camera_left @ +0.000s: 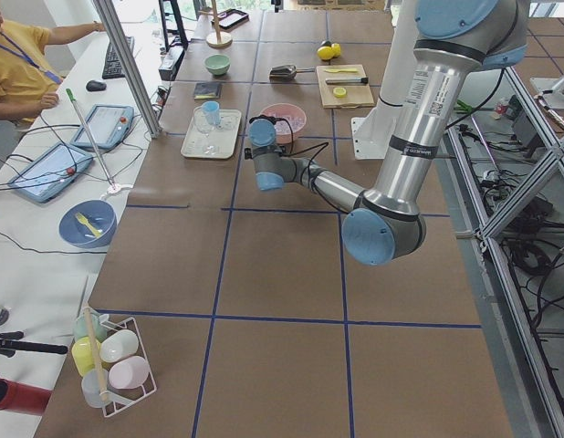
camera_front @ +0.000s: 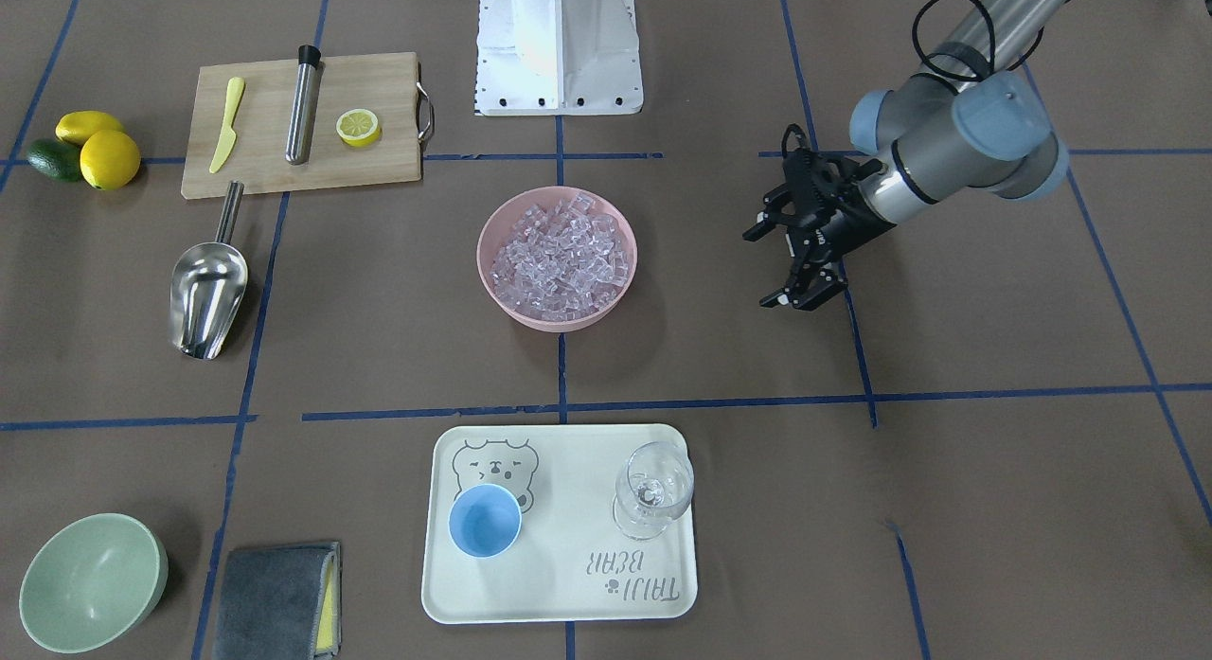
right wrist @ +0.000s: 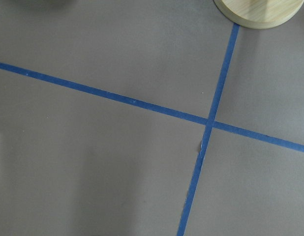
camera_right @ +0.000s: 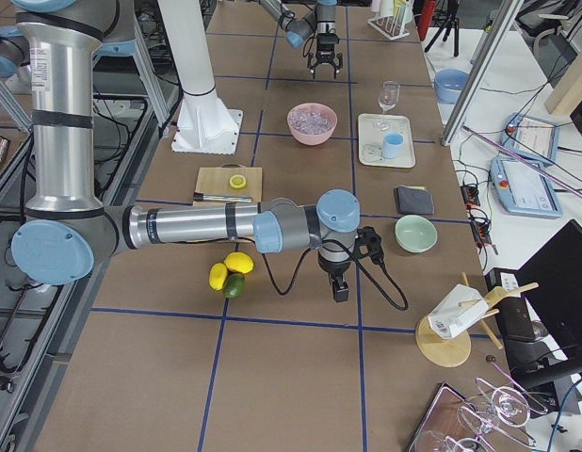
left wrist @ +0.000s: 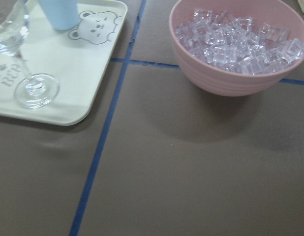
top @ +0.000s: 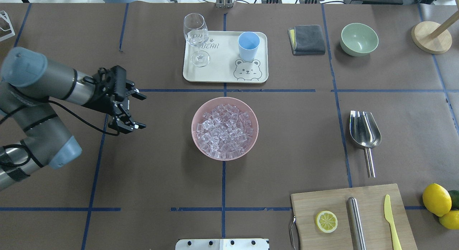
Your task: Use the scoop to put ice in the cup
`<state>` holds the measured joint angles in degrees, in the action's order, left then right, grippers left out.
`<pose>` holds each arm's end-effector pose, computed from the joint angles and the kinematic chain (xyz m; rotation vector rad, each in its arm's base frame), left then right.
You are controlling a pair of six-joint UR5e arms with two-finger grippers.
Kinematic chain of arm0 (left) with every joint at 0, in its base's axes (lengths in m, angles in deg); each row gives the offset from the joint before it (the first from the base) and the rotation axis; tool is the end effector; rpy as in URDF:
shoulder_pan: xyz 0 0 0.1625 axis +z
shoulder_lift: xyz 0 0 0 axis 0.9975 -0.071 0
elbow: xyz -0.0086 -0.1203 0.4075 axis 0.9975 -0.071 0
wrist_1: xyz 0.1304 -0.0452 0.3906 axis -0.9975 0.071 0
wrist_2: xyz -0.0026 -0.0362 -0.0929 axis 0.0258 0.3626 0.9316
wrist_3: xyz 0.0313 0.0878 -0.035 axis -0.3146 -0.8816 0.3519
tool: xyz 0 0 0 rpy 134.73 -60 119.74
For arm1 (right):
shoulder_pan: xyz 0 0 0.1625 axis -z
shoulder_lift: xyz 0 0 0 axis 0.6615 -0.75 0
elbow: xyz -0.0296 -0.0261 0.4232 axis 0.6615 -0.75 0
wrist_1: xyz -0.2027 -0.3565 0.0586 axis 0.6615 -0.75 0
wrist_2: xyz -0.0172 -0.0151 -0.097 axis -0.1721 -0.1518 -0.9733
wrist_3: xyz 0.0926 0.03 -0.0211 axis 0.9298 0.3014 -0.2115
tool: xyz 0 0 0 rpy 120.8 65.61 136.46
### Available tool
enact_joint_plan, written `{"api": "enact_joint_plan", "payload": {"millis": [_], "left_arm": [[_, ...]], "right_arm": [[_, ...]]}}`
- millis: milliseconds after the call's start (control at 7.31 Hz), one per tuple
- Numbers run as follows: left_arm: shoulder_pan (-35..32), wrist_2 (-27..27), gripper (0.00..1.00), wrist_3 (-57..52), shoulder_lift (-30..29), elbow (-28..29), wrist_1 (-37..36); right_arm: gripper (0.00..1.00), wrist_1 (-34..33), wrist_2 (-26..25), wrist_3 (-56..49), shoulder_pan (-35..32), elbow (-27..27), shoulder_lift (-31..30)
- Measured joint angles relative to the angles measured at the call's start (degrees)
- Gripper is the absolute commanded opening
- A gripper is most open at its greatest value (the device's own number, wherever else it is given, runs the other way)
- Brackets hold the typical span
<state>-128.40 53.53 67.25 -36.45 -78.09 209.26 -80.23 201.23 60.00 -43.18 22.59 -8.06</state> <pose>0.4065 -0.4677 0.3558 1.0392 1.0560 1.2139 0.0182 -0.4853 0.5976 0.1704 -0.7721 -0.2211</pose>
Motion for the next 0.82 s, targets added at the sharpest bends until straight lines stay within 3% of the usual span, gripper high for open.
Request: {"api": "enact_joint_plan", "payload": {"millis": [411, 821], "left_arm": [[5.8, -6.0, 1.0, 0.4, -3.3, 3.4, 2.1], [8.4, -7.9, 1.0, 1.3, -5.4, 8.3, 7.1]], "right_arm": [[1.0, 0.0, 0.1, 0.2, 0.2, 0.4, 0.0], [1.0, -0.1, 0.1, 0.5, 0.4, 1.0, 0.0]]}}
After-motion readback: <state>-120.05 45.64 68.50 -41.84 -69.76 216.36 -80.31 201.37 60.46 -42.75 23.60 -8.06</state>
